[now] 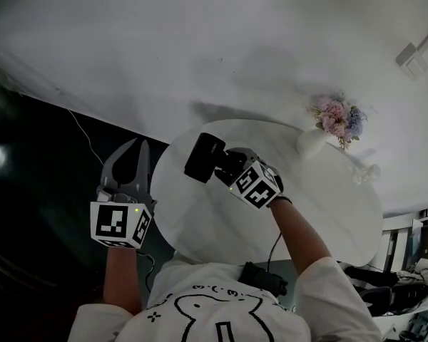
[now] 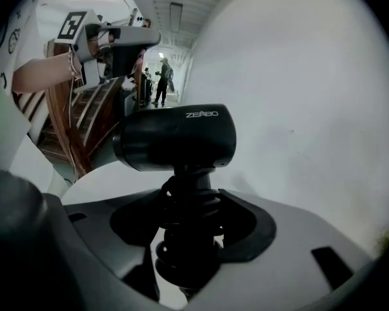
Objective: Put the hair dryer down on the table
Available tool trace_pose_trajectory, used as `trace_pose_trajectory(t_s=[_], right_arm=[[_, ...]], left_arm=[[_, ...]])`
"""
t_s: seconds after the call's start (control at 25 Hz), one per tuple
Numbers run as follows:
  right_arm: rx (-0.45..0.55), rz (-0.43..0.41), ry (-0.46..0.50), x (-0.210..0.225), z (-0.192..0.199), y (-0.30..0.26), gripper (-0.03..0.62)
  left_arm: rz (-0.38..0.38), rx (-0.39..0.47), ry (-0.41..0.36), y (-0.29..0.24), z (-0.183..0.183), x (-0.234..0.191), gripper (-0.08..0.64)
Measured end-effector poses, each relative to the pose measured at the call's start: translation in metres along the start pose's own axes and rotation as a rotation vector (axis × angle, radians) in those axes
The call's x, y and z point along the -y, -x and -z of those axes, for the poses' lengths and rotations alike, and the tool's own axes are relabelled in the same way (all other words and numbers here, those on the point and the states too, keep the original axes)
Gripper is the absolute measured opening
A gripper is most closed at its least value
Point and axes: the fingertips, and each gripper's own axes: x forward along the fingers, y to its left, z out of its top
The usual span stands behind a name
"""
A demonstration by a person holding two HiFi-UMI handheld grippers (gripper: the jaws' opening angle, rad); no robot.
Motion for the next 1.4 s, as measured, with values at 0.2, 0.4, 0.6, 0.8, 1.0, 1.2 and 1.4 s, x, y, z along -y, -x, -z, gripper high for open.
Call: trace_pose_trajectory(t_s=[0.2, 0.4, 0.6, 0.8, 1.0, 1.2, 1.4], right_arm=[[-0.067, -0.094, 0.057, 0.003, 0.003, -0.038, 0.244], [-0.124, -0.151, 0.076, 0.010, 0.012, -0.063, 0.244], [-0.202, -0.187, 0.090, 0.009, 0.022, -0.093, 0.244], [-0.283, -0.195, 0.083, 0.015, 0.037, -0.120, 0.244], [-0.305, -0.203, 0.072, 0.015, 0.040, -0.139, 0.245], [-0.310, -0.242, 0.067, 0.008, 0.041, -0.149, 0.245], [-0.332, -0.269, 0.046, 0.007, 0.041, -0.154, 0.245]], left_arm=[[0.003, -0.029, 0.029, -0.016, 0.014, -0.012, 0.021], [0.012, -0.056, 0.043, -0.030, 0.026, -0.014, 0.021], [0.021, -0.079, 0.065, -0.038, 0.043, -0.022, 0.021], [0.032, -0.116, 0.062, -0.045, 0.059, -0.030, 0.021], [0.023, -0.128, 0.079, -0.047, 0.071, -0.045, 0.021], [0.035, -0.140, 0.078, -0.051, 0.074, -0.051, 0.021], [0.048, -0.161, 0.084, -0.054, 0.085, -0.054, 0.021]])
